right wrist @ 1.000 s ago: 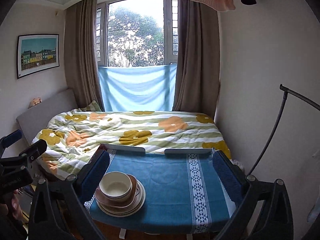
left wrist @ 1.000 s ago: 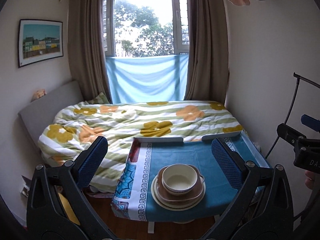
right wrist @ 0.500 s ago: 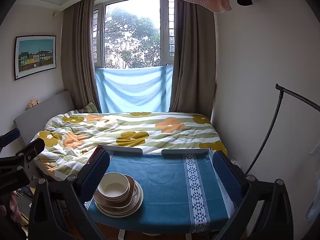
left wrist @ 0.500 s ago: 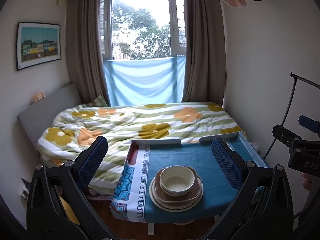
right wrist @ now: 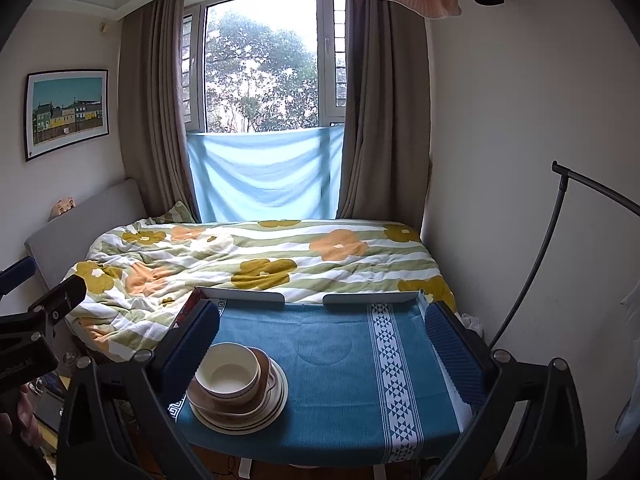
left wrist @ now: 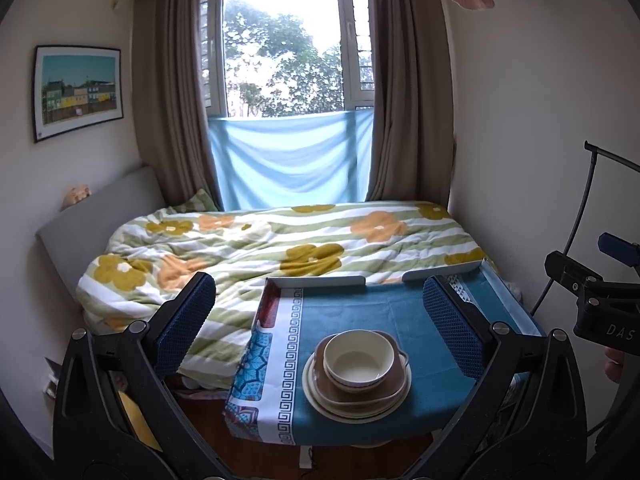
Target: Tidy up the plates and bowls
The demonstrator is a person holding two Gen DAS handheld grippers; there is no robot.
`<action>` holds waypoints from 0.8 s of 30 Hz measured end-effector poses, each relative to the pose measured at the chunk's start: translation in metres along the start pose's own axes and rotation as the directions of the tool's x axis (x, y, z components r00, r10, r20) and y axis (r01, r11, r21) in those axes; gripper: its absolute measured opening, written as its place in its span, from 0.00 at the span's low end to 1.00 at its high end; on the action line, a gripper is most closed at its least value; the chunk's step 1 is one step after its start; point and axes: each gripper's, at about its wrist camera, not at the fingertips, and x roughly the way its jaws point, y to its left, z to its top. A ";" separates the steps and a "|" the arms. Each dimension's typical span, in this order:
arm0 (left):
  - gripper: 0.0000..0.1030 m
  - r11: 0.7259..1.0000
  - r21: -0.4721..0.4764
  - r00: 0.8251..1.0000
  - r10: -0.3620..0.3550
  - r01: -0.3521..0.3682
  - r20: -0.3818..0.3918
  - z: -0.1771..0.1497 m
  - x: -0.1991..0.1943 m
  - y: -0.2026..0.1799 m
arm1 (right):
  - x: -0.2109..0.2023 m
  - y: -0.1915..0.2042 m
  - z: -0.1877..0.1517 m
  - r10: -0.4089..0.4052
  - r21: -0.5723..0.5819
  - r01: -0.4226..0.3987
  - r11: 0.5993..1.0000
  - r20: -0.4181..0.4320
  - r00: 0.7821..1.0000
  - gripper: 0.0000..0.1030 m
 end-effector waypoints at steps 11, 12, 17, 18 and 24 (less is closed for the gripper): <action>1.00 1.000 -0.001 1.000 -0.005 0.005 -0.022 -0.002 0.007 0.001 | 0.006 -0.001 -0.002 -0.015 0.002 0.015 1.000 -0.017 1.000 0.99; 1.00 1.000 -0.002 1.000 -0.005 0.005 -0.026 -0.002 0.008 0.001 | 0.007 0.000 -0.003 -0.017 0.002 0.017 1.000 -0.020 1.000 0.99; 1.00 1.000 0.001 0.998 -0.008 0.008 -0.061 -0.005 0.016 0.001 | 0.009 0.001 -0.006 -0.025 0.000 0.025 1.000 -0.037 0.999 0.99; 1.00 1.000 0.001 0.998 -0.007 0.007 -0.066 -0.006 0.017 0.001 | 0.009 0.001 -0.007 -0.026 0.000 0.026 1.000 -0.040 0.999 0.99; 1.00 1.000 -0.001 0.997 0.002 -0.002 -0.078 -0.008 0.021 0.002 | 0.011 0.002 -0.008 -0.031 -0.001 0.031 1.000 -0.046 0.998 0.99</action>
